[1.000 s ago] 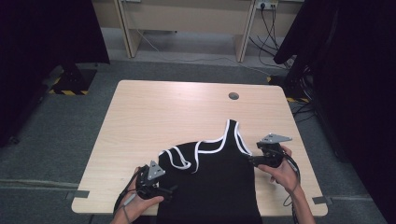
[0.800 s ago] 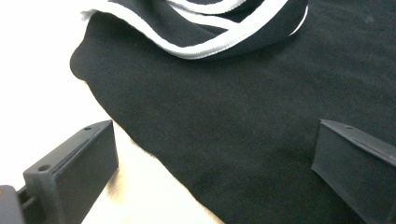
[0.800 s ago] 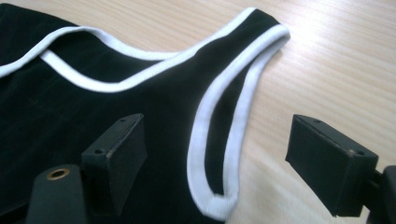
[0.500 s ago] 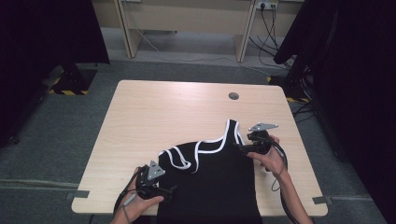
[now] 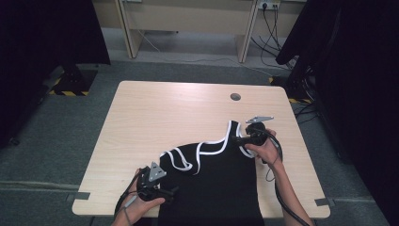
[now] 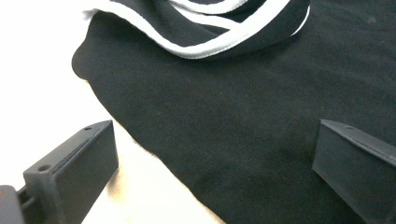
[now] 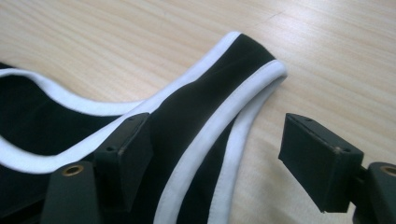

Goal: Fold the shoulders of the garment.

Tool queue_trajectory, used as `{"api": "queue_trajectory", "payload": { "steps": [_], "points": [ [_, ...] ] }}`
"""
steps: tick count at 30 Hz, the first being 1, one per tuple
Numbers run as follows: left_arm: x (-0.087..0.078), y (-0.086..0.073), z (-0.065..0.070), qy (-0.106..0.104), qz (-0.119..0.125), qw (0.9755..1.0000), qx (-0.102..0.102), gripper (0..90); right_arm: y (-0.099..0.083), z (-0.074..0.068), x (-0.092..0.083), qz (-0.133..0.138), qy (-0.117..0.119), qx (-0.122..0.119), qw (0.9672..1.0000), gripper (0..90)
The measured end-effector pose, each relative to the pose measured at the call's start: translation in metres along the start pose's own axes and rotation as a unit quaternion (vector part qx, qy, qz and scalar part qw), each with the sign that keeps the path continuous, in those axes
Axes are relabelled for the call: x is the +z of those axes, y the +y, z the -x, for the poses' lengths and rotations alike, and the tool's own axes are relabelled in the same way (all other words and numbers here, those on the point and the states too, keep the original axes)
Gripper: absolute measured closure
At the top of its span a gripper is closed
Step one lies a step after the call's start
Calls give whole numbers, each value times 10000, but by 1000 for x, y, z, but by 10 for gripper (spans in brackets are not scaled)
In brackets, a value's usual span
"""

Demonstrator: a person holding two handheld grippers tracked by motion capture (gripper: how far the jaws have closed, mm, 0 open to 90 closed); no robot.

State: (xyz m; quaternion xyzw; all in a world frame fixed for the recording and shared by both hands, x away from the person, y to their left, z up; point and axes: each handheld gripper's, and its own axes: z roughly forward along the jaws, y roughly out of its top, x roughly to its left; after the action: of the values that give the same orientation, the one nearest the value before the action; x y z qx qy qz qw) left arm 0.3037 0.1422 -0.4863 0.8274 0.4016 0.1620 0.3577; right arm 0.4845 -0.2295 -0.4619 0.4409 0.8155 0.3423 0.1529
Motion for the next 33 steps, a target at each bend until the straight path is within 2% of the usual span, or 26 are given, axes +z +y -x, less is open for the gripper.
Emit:
{"api": "queue_trajectory", "payload": {
  "steps": [5, 7, 10, 13, 15, 19, 22, 28, 33],
  "points": [
    [0, 0, 0, 2, -1, 10000, 0, 0, 1, -1, 9, -131, -1, -26, 9999, 323],
    [0, 0, 0, 3, -1, 10000, -2, 0, -1, -2, 11, -124, -69, -207, 9997, 393],
    [0, 0, 0, 10, 0, 10000, -9, 0, -1, -1, 10, -52, 2, -235, 9997, 563],
    [0, 0, 0, 12, 1, 10000, -9, 0, -2, -3, 9, 0, 203, -384, 9991, 756],
    [0, 0, 0, 13, 0, 10000, -10, 0, -2, -4, 9, -17, 300, -372, 9989, 821],
    [0, 0, 0, 14, 1, 10000, -12, 0, -1, -6, 8, -34, 330, -391, 9987, 847],
    [0, 0, 0, 14, 0, 10000, -11, 0, -1, -7, 4, 124, 410, -410, 9982, 847],
    [0, 0, 0, 15, 1, 10000, -12, 0, 1, -22, -20, 450, 475, -691, 9955, 847],
    [0, 0, 0, 18, 0, 10000, -14, 0, -6, -38, -37, 631, 576, -886, 9924, 847]
  ]
}}
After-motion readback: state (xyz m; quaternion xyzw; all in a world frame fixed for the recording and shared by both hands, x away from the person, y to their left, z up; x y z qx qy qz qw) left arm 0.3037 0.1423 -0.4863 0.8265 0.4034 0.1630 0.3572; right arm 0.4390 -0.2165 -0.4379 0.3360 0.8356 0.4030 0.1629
